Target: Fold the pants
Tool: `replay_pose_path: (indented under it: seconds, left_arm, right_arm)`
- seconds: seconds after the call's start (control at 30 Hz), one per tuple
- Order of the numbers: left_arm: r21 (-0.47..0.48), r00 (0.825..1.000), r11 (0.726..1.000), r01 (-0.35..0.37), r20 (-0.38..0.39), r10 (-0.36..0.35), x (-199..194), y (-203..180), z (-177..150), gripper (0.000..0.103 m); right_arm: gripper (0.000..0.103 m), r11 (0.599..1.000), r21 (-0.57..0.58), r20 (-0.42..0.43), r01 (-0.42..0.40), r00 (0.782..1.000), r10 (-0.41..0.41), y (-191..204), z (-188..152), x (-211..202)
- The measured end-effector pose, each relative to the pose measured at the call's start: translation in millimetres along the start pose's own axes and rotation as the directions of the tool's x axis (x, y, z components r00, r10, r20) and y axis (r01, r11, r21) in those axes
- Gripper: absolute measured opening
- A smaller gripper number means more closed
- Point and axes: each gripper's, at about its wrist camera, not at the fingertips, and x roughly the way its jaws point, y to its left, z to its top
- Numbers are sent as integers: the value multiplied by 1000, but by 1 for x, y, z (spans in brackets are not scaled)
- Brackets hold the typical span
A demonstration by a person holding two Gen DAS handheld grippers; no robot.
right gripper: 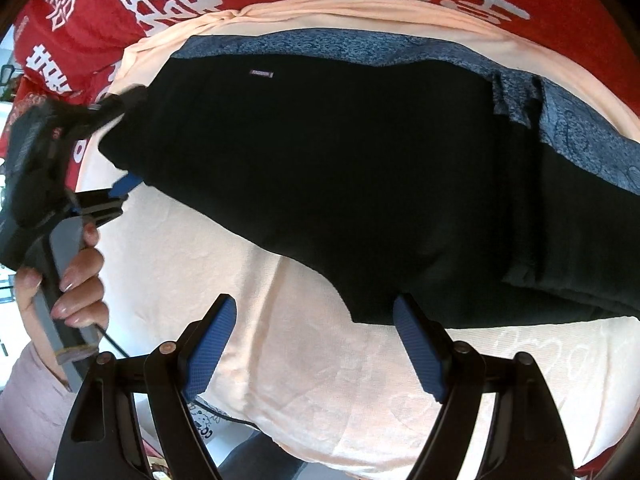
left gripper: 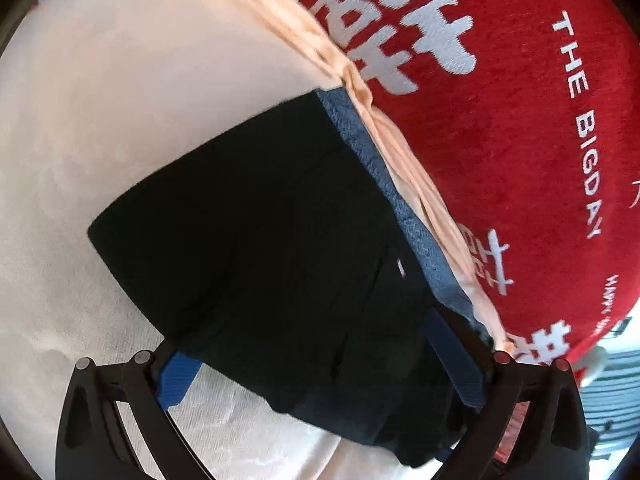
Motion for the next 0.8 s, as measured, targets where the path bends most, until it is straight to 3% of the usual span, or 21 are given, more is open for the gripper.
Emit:
replay_pose_path:
  seconds: [0.03, 0.13, 0.17, 0.23, 0.3, 0.33, 0.37, 0.47, 0.53, 0.6, 0.67, 0.8]
  left_arm:
    - [20, 998, 998, -61, 6, 61, 1, -6, 0, 94]
    - [92, 979, 975, -203, 39, 200, 2, -16, -2, 52]
    - [129, 972, 964, -234, 41, 231, 4, -20, -2, 45]
    - [187, 963, 945, -270, 68, 262, 2, -29, -5, 43]
    - [337, 931, 868, -365, 148, 334, 2, -52, -15, 39]
    - [416, 907, 806, -421, 203, 369, 3, -65, -24, 39]
    - [495, 879, 726, -477, 268, 395, 4, -79, -36, 38]
    - [624, 821, 535, -570, 398, 410, 10, -101, -64, 38]
    - [657, 800, 463, -596, 436, 411, 10, -106, -73, 38]
    - [675, 788, 415, -610, 458, 411, 13, -109, -78, 38]
    - [683, 782, 393, -616, 469, 411, 14, -111, -79, 38]
    - [688, 775, 373, -622, 474, 419, 14, -112, -79, 38]
  right_arm:
    - [83, 1000, 2, 2, 1, 1000, -1, 0, 0, -1]
    - [83, 1000, -4, 11, 5, 1000, -5, -2, 2, -4]
    - [83, 1000, -7, 16, 6, 1000, -6, -4, 4, -5]
    - [83, 1000, -5, 27, 10, 1000, -10, -6, 8, -8]
    - [83, 1000, 4, 50, 9, 999, -10, -11, 15, -15]
    - [83, 1000, 12, 66, 9, 998, -10, -15, 21, -21]
    - [83, 1000, 19, 77, 7, 997, -8, -18, 25, -25]
    - [83, 999, 37, 109, -6, 994, 2, -25, 47, -41]
    - [83, 999, 27, 117, -35, 993, 31, -25, 65, -52]
    - [83, 996, 2, 96, -84, 992, 83, -17, 89, -58]
    - [84, 989, -19, 55, -150, 987, 150, -4, 115, -59]
    - [84, 967, -80, -29, -241, 971, 239, 44, 156, -48]
